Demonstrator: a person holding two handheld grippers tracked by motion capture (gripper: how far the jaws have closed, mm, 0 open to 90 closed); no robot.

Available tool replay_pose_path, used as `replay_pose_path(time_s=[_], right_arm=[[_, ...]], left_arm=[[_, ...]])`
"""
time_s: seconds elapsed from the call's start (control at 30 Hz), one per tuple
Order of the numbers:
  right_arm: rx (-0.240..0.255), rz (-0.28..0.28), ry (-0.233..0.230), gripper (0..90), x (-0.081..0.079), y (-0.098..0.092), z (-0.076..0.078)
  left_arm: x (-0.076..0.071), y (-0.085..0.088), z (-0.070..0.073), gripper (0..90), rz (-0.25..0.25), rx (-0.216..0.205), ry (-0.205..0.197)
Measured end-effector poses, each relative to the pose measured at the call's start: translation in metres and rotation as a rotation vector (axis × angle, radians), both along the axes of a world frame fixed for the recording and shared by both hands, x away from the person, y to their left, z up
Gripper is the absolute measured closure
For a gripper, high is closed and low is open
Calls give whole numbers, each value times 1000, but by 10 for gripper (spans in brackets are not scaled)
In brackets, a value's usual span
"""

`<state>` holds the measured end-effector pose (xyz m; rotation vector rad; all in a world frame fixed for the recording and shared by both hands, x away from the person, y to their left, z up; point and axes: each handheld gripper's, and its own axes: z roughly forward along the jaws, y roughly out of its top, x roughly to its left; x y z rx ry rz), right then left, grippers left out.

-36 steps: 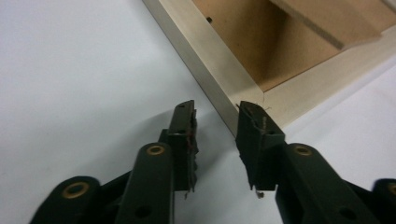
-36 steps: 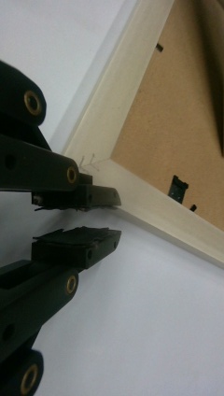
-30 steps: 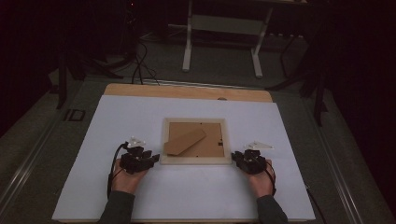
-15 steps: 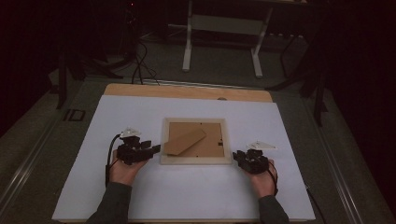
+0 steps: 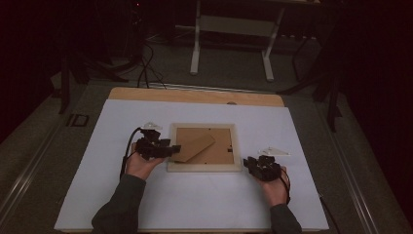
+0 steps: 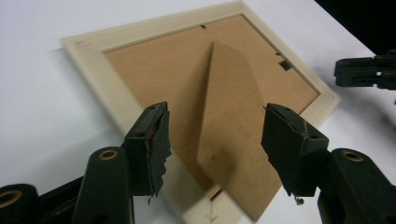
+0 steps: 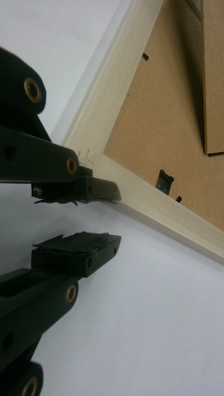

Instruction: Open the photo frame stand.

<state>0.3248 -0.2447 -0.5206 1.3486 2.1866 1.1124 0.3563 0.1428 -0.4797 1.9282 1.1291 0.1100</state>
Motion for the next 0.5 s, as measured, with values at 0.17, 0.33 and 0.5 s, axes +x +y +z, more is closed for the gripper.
replay_pose_path(time_s=[0.17,0.33,0.5], right_arm=[[1,0,0,720,0,0,-1],[2,-2,2,718,0,-1,-1],[6,-4,4,718,1,-1,-1]], left_arm=[[12,-9,-1,424,-48,7,21],[26,-16,-4,425,-68,8,55],[35,-19,-10,431,-97,-23,108]])
